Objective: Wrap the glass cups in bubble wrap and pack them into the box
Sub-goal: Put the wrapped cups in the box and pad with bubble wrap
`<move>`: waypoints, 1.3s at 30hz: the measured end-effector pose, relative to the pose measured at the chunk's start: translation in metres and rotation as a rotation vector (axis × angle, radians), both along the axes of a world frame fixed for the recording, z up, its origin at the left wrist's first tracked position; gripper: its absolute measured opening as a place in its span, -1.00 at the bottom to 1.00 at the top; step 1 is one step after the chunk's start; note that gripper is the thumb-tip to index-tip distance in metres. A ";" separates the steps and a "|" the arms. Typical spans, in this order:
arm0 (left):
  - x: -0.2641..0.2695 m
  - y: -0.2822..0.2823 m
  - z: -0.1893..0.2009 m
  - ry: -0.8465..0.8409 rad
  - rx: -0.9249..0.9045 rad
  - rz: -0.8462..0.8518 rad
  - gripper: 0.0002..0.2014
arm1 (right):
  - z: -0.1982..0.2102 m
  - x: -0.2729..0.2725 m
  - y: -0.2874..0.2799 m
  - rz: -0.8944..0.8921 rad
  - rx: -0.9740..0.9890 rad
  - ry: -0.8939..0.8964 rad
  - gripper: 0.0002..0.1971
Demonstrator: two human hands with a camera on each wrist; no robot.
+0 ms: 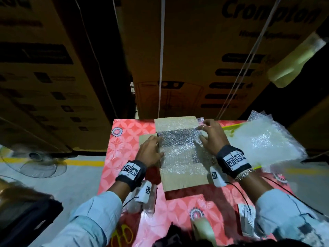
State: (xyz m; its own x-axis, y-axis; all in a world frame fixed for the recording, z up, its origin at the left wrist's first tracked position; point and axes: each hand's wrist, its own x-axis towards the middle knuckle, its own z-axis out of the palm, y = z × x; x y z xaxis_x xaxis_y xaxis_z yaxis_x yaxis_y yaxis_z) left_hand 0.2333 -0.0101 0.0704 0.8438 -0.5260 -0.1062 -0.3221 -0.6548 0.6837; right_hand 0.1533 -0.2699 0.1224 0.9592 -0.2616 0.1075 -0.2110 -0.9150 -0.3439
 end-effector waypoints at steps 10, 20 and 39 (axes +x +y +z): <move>-0.014 0.008 -0.014 -0.125 0.150 0.041 -0.36 | -0.047 0.026 0.057 0.325 -0.047 0.653 -0.15; -0.025 0.015 -0.038 -0.044 0.096 0.063 -0.39 | -0.084 0.075 0.068 0.465 -0.032 0.959 -0.05; -0.036 0.009 -0.059 0.043 -0.031 0.159 -0.02 | -0.104 0.097 0.068 0.524 -0.099 0.766 -0.54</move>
State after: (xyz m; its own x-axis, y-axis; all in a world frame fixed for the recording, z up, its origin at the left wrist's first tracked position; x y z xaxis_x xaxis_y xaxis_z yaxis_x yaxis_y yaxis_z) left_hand 0.1970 -0.0008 0.0115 0.9118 -0.3898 -0.1293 -0.1864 -0.6734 0.7154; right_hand 0.2507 -0.2017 0.0185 0.7708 0.2010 -0.6046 0.1000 -0.9753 -0.1968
